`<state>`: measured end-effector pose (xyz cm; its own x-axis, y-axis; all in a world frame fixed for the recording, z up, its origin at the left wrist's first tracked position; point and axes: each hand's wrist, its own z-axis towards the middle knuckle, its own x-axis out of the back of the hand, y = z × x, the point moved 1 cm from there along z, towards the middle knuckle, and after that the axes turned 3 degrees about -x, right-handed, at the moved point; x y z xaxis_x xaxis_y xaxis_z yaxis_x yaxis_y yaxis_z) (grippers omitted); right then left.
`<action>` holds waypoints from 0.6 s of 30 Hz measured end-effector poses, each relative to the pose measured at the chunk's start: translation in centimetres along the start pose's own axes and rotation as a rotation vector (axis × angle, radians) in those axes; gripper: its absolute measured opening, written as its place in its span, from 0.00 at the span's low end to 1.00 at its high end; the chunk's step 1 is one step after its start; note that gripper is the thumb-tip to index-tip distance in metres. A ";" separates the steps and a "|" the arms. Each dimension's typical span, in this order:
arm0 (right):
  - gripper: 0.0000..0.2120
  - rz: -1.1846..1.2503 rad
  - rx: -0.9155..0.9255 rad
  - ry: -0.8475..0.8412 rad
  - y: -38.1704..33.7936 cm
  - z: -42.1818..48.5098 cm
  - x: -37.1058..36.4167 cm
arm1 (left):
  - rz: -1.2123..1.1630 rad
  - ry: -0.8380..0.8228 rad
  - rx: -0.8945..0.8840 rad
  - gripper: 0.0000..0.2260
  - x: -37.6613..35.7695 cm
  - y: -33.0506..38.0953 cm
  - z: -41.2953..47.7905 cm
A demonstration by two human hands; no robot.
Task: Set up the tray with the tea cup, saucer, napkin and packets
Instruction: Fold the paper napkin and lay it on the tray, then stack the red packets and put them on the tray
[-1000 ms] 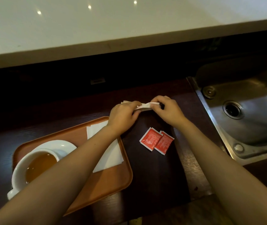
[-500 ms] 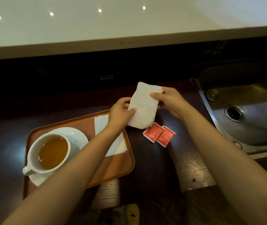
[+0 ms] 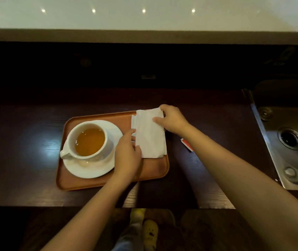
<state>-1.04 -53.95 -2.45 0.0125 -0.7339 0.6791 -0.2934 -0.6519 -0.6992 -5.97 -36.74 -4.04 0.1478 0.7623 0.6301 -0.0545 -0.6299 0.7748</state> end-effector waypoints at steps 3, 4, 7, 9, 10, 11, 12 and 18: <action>0.12 -0.087 0.014 0.031 0.2 0.1 -1.0 | 0.070 0.026 -0.018 0.20 0.3 -0.5 -0.3; 0.13 -0.110 0.031 0.052 0.4 0.1 -1.1 | 0.099 0.041 -0.047 0.20 0.3 -0.5 -0.5; 0.17 -0.058 0.006 0.132 1.3 -0.2 -0.3 | 0.183 0.066 -0.148 0.19 0.4 -0.3 -0.8; 0.19 -0.012 -0.041 0.178 2.6 -0.8 1.1 | 0.205 0.072 -0.203 0.19 0.3 0.5 -0.9; 0.19 -0.010 -0.061 0.200 3.5 -1.3 1.9 | 0.203 0.066 -0.233 0.19 0.1 1.1 -1.0; 0.20 -0.023 -0.080 0.220 4.5 -1.9 2.8 | 0.197 0.050 -0.268 0.19 -0.2 1.8 -1.0; 0.20 -0.053 -0.103 0.236 5.6 -2.6 3.7 | 0.189 0.028 -0.302 0.19 -0.7 2.7 -1.1; 0.32 -0.342 -0.280 0.214 10.7 -9.0 6.7 | 0.241 -0.211 -0.458 0.25 -6.1 7.8 -0.8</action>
<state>-12.71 -64.11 -3.40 -0.0348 -0.4117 0.9107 -0.5528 -0.7512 -0.3607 -8.10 -46.14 -1.77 0.2699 0.5288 0.8047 -0.5276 -0.6179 0.5830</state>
